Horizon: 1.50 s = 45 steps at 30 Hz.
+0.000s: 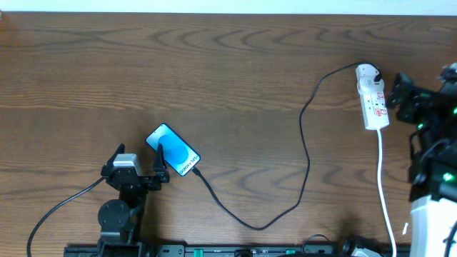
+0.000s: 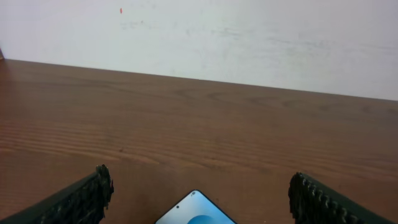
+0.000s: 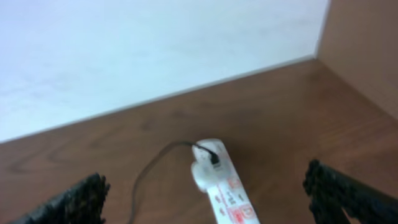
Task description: Plug charger to phone and switch on socket
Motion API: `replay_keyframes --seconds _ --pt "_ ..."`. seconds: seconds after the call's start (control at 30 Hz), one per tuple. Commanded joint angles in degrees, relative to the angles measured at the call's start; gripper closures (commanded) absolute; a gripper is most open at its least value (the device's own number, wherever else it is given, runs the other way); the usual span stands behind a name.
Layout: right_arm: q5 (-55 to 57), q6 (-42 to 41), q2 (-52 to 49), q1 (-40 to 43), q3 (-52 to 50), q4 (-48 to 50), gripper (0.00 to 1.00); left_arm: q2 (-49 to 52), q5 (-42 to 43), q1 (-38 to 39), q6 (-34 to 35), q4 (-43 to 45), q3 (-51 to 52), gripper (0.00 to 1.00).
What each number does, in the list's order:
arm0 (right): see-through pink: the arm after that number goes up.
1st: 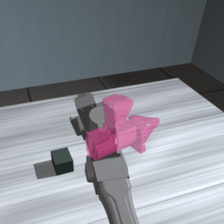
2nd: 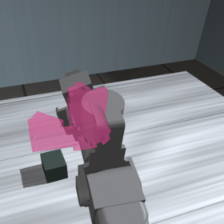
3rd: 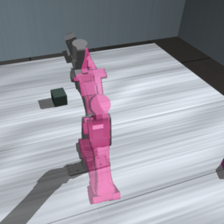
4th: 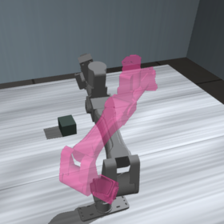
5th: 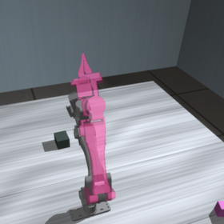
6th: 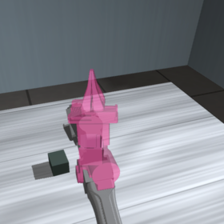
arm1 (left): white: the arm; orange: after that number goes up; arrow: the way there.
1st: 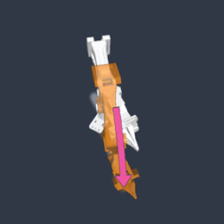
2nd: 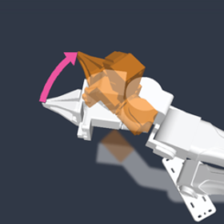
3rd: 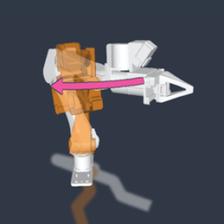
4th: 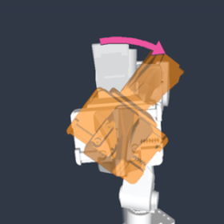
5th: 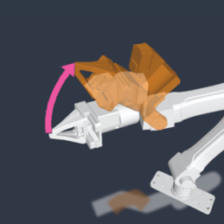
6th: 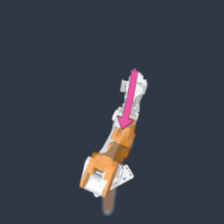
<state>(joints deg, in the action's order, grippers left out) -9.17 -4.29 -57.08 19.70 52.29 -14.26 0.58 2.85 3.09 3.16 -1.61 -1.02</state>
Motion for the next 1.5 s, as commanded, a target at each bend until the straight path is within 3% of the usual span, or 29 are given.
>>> replay_keyframes --seconds 0.0,0.27,0.8,1.17,1.47 --pt "-0.4 -0.8 3.8 -3.5 -6.6 5.2 0.01 -0.3 -0.5 -0.3 0.3 -2.4 0.8 0.08" --pt "-0.2 -0.8 9.8 -8.2 -20.1 16.7 0.01 -0.3 -0.5 -0.3 0.3 -2.4 0.8 0.08" --pt "-0.2 -0.9 23.7 -10.1 -41.4 30.4 0.01 -0.3 -0.5 -0.3 0.3 -2.4 0.8 0.08" --pt "0.3 -1.4 35.3 -11.0 -52.1 31.3 0.01 -0.3 -0.5 -0.3 0.3 -2.4 0.8 0.08" --pt "5.5 -1.4 40.1 -13.4 -52.0 27.7 0.01 -0.3 -0.5 -0.3 0.3 -2.4 0.8 0.07"
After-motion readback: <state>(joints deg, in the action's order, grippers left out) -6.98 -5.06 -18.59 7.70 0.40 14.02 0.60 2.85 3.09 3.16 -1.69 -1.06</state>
